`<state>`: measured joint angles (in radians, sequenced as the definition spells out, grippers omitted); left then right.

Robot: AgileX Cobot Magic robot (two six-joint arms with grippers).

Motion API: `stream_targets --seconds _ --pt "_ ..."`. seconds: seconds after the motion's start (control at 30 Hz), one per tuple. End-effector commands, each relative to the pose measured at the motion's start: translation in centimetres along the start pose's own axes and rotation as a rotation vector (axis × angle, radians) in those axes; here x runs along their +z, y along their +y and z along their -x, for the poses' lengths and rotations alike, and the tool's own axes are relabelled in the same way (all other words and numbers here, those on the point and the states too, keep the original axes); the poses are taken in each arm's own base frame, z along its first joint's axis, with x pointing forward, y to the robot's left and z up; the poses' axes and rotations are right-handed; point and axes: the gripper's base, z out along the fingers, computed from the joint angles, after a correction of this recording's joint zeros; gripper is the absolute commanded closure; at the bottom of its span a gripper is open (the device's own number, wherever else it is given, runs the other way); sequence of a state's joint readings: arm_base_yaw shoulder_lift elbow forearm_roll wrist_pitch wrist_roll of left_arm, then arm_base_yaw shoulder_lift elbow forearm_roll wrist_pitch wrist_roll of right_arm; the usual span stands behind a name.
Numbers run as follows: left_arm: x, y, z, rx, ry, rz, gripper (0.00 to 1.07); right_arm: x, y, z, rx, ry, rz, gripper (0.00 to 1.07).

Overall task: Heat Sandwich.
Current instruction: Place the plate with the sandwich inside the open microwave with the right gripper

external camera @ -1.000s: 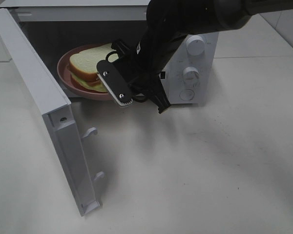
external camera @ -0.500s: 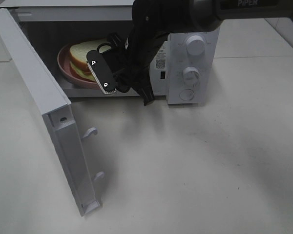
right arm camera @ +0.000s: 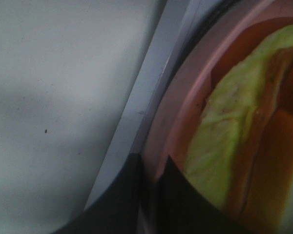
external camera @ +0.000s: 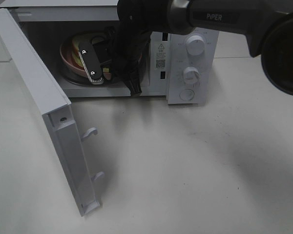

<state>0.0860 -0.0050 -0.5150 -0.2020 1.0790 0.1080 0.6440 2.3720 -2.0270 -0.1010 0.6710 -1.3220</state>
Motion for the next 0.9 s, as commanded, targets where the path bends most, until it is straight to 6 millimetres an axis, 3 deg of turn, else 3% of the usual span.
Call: stream_targets --seconds 0.03,0.13,0.5,0.67,0.77,0.8,0.83,0.9 --pt "-0.2 0.0 -0.1 0.004 -0.019 -0.005 0.09 0.0 -0.8 0.5 0.004 -0.007 -0.046 1.05" --pt "-0.2 0.0 -0.1 0.004 -0.019 -0.005 0.09 0.9 -1.1 0.6 0.024 -0.005 -0.049 1.05" --pt "-0.2 0.0 -0.1 0.004 -0.019 -0.005 0.09 1.4 -1.6 0.4 0.022 0.021 -0.067 1.01" --pt "-0.2 0.0 -0.1 0.004 -0.019 -0.005 0.09 1.4 -1.6 0.4 0.031 0.024 -0.070 0.93" --pt "-0.2 0.0 -0.1 0.004 -0.019 -0.005 0.09 1.4 -1.6 0.4 0.076 0.024 -0.070 0.77" --pt "-0.2 0.0 -0.1 0.004 -0.019 -0.005 0.09 1.4 -1.6 0.4 0.076 0.024 -0.070 0.77" --pt "-0.2 0.0 -0.1 0.004 -0.019 -0.005 0.09 1.5 -1.5 0.3 0.070 0.033 -0.061 0.67" --pt "-0.2 0.0 -0.1 0.004 -0.019 -0.005 0.09 1.5 -1.4 0.2 0.066 0.041 -0.051 0.59"
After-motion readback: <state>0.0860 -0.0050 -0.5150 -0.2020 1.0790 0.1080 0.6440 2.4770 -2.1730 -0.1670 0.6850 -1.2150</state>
